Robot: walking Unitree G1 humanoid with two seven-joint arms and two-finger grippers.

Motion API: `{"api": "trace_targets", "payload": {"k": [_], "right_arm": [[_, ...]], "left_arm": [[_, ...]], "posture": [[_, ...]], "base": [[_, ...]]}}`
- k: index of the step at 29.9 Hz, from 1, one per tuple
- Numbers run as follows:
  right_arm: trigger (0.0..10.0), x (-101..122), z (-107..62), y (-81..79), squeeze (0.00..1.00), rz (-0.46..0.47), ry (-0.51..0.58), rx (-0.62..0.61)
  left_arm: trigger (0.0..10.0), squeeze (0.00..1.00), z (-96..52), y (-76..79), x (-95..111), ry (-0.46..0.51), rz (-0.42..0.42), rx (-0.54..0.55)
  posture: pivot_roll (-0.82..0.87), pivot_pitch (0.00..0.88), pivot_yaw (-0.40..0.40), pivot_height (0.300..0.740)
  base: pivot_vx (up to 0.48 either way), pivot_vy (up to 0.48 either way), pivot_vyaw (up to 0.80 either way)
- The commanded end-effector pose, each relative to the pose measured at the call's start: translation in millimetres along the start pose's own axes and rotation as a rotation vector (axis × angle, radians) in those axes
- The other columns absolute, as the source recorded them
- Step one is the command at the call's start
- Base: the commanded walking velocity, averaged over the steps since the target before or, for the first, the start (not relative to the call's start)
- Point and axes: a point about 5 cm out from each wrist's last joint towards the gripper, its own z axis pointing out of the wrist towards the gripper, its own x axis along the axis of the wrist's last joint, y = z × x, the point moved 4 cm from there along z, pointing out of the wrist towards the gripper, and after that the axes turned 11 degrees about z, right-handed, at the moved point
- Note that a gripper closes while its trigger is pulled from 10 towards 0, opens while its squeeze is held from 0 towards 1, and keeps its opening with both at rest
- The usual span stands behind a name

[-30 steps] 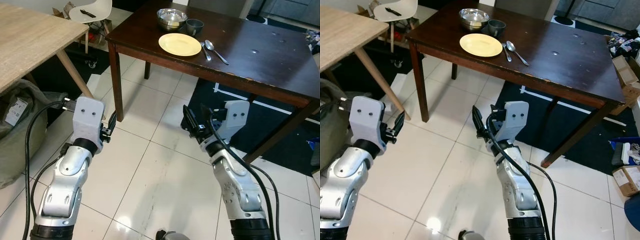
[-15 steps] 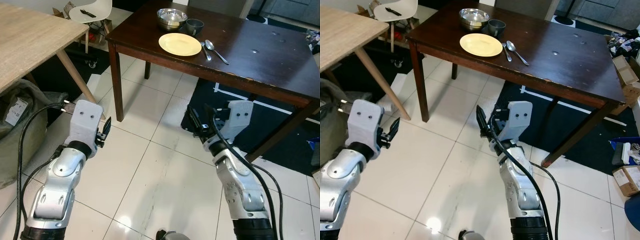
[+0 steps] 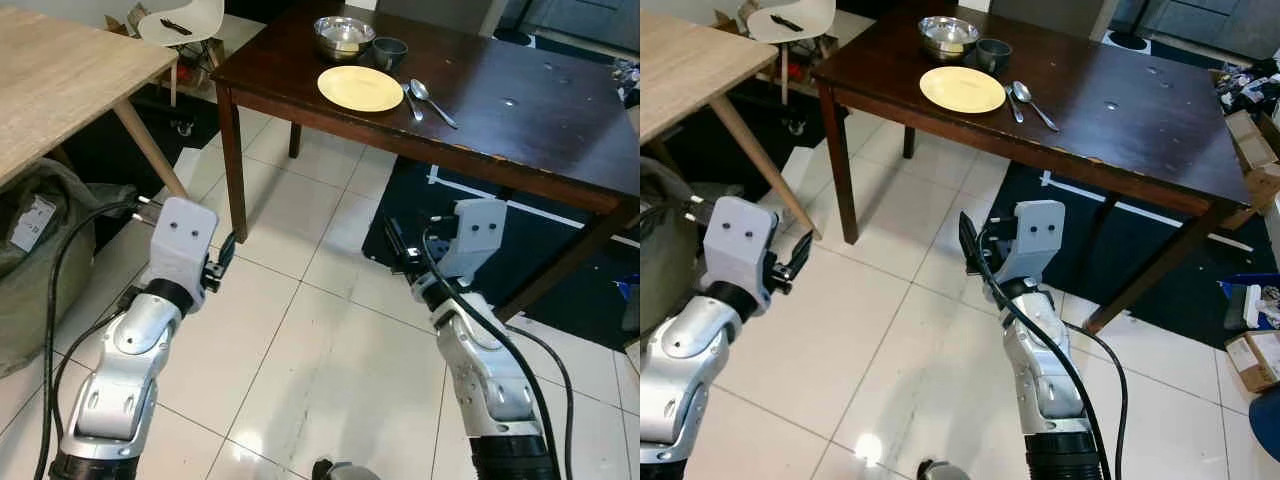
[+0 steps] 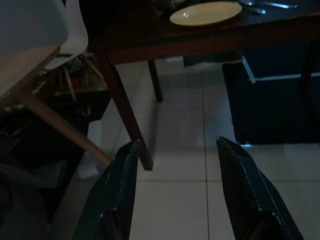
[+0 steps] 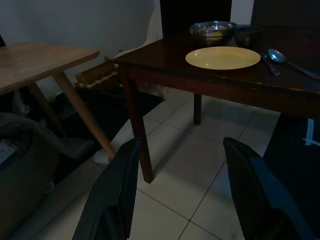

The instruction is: Setting the table

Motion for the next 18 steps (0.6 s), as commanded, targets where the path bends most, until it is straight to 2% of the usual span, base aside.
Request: {"api": "trace_targets", "payload": {"k": [1,3,6,18], "right_arm": [[10.0,-2.7,-4.0,2.9,0.0,0.002,-0.01,-0.013],[10.0,-4.4,-4.8,1.7,0.0,0.014,-0.014,-0.007],[10.0,-5.8,-4.9,0.6,0.0,0.023,-0.018,-0.005],[10.0,-6.1,-5.1,1.1,0.0,0.044,-0.017,-0.008]], "left_arm": [[10.0,0.0,1.4,2.0,-0.2,0.009,0.005,-0.009],[10.0,0.0,4.3,1.7,-0.1,0.012,-0.001,-0.003],[10.0,0.0,6.3,3.3,1.3,0.014,0.002,-0.01],[10.0,0.0,10.4,7.5,8.8,0.055,-0.005,-0.022]], "posture": [[-0.07,0.045,-0.004,0.74],[-0.07,0.045,0.003,0.74],[-0.07,0.045,0.003,0.74],[-0.07,0.04,0.016,0.74]], "base": [[0.0,0.0,0.0],[0.0,0.0,0.0],[0.337,0.0,0.0],[0.464,0.0,-0.76]]}}
